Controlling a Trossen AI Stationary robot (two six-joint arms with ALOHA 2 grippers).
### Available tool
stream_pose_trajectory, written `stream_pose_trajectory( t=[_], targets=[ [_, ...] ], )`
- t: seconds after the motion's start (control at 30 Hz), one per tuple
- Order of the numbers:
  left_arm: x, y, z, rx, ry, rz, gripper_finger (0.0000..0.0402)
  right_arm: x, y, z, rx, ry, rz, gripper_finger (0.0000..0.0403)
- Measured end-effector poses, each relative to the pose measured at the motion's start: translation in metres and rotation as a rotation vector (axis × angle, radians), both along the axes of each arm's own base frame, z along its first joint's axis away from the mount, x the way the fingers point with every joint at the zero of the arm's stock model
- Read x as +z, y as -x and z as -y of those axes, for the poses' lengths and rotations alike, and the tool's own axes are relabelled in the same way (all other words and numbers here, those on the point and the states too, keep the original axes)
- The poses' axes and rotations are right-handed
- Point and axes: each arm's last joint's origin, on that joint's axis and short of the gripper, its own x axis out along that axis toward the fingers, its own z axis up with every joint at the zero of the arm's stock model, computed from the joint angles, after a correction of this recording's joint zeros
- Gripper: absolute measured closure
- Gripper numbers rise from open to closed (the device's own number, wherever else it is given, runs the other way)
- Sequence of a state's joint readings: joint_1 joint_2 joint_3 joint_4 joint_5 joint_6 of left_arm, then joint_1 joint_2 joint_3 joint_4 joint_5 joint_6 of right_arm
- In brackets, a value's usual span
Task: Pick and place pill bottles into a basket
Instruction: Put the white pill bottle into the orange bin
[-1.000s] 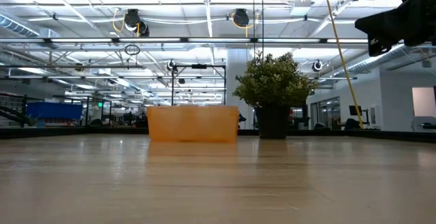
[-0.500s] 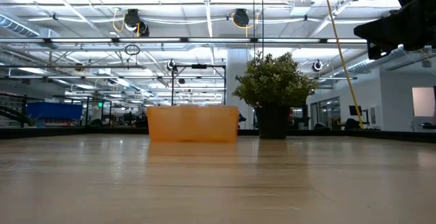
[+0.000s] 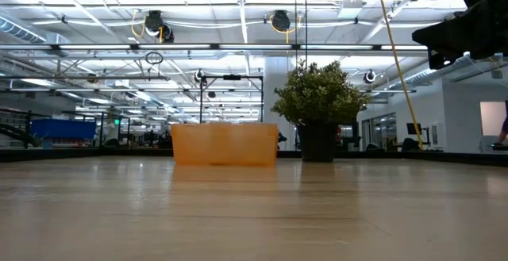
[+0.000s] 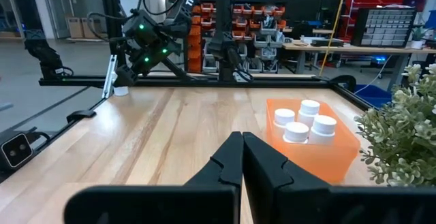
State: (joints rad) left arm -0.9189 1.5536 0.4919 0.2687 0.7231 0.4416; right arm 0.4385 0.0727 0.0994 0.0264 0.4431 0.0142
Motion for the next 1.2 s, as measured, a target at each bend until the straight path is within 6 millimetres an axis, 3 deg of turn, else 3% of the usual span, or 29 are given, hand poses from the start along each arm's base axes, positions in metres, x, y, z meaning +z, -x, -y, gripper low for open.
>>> stream_pose_trajectory(
  t=[0.4,0.77,0.97,1.2],
  targets=[
    [-0.0009,-0.0028,0.0069,0.038,0.041,-0.005,0.0032,0.0000,0.0000,0.0000,0.000,0.000,0.000,0.0403],
    [-0.0001,-0.0027,0.0088,0.070,0.036,0.016,0.0163,0.0000,0.0000,0.0000,0.000,0.000,0.000,0.0403],
    [-0.0001,-0.0011,0.0098,0.073,0.030,0.023,0.0216,0.0000,0.0000,0.0000,0.000,0.000,0.000,0.0403],
    [0.0000,-0.0043,0.0084,0.113,0.021,0.024,0.0201,0.0000,0.0000,0.0000,0.000,0.000,0.000,0.0403]
  ],
)
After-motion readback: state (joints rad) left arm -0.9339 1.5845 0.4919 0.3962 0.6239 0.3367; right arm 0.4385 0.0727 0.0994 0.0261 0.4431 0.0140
